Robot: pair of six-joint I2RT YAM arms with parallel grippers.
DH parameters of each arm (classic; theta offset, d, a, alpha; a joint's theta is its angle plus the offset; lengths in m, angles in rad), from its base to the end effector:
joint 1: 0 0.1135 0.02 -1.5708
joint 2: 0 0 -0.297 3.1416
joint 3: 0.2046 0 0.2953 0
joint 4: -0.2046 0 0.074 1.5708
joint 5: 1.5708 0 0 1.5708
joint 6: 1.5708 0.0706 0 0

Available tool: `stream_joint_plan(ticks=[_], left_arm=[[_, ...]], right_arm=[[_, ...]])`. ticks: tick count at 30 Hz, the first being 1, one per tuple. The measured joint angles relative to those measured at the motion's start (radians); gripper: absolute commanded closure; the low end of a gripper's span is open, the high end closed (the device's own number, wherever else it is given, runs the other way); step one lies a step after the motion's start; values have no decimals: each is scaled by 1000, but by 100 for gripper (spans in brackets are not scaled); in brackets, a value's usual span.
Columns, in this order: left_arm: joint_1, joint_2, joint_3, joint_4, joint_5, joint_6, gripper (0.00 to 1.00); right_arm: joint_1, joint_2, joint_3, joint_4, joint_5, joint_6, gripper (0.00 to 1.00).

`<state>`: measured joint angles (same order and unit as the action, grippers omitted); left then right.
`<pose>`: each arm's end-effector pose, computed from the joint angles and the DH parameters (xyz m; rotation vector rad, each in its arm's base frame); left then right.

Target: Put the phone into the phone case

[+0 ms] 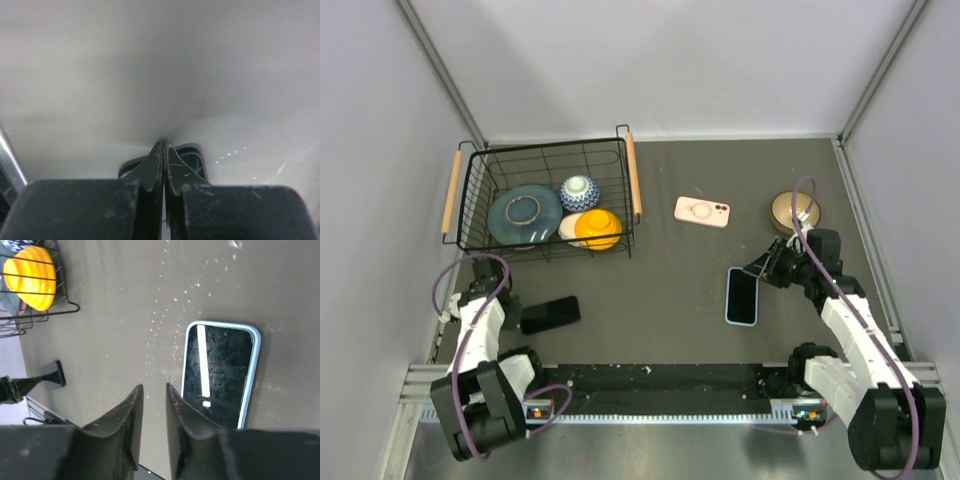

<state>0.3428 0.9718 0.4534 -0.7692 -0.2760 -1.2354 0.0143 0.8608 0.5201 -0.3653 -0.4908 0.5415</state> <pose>0.1565 0.0763 0.1314 -1.9999 1.9081 0.1762 0.2222 0.0365 0.2103 0.3431 2.2930 0.8463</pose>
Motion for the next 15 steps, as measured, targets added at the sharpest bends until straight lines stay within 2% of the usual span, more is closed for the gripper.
stream_joint_plan(ticks=[2,6,15], left_arm=[[0,-8,-5,11,35,4,100],[0,-49,-30,35,115,13,100],[-4,-217,-98,-16,213,34,100]], right_arm=[[0,42,-26,26,2,8,91],[0,148,-38,72,42,19,100],[0,354,-28,118,178,-8,100]])
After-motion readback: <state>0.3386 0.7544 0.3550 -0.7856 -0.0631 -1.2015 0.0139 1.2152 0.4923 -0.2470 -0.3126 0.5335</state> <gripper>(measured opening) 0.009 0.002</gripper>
